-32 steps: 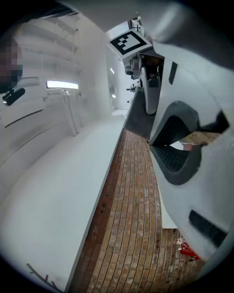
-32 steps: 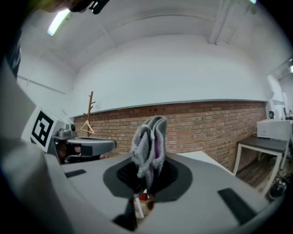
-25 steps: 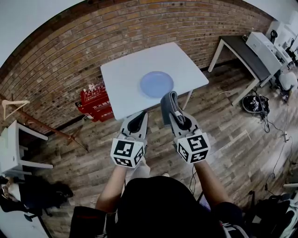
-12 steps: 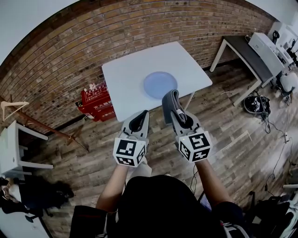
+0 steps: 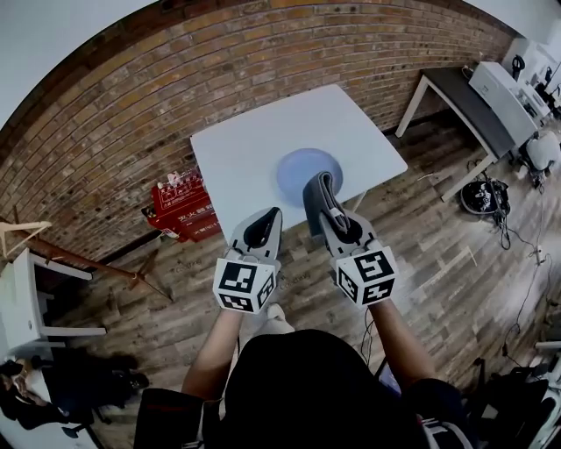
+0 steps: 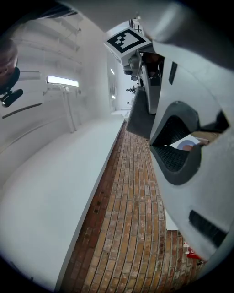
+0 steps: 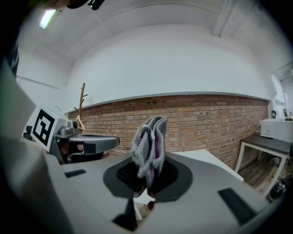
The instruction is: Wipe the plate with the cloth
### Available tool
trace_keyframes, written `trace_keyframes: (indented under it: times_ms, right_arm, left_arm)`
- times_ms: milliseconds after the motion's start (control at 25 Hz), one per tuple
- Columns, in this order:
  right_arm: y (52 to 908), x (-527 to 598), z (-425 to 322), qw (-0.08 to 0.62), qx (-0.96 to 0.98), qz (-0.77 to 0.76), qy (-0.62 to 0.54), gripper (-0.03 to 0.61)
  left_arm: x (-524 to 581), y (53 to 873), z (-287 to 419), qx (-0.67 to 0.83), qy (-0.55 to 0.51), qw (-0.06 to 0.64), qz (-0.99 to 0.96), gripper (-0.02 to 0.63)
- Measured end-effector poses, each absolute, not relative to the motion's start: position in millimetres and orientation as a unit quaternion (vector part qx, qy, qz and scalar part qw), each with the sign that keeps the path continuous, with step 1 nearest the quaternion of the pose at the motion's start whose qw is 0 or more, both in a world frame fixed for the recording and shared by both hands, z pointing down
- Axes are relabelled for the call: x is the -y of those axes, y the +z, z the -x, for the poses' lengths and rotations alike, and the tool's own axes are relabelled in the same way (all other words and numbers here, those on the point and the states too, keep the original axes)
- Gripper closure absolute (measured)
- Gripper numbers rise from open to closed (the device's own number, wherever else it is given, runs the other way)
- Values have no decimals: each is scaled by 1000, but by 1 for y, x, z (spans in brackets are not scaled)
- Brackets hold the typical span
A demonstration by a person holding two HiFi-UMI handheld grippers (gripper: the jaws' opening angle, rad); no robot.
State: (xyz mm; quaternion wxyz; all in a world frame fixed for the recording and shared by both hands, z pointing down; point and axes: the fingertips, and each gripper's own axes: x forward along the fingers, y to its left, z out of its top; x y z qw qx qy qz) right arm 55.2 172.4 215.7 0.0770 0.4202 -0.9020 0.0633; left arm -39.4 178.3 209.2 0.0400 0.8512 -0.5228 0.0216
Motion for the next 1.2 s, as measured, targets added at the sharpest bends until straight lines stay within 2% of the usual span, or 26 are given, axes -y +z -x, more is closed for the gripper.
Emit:
trace_keyframes:
  times_ms: [880,1200]
  right_arm:
    - [224,-120,12,111,885,-448,63,528]
    - [229,-111,17,113,877,-462,66,528]
  left_arm:
    - [-106,225,109,467,17,65,-882,600]
    - [-96,235,102,444,17,78,-893,600]
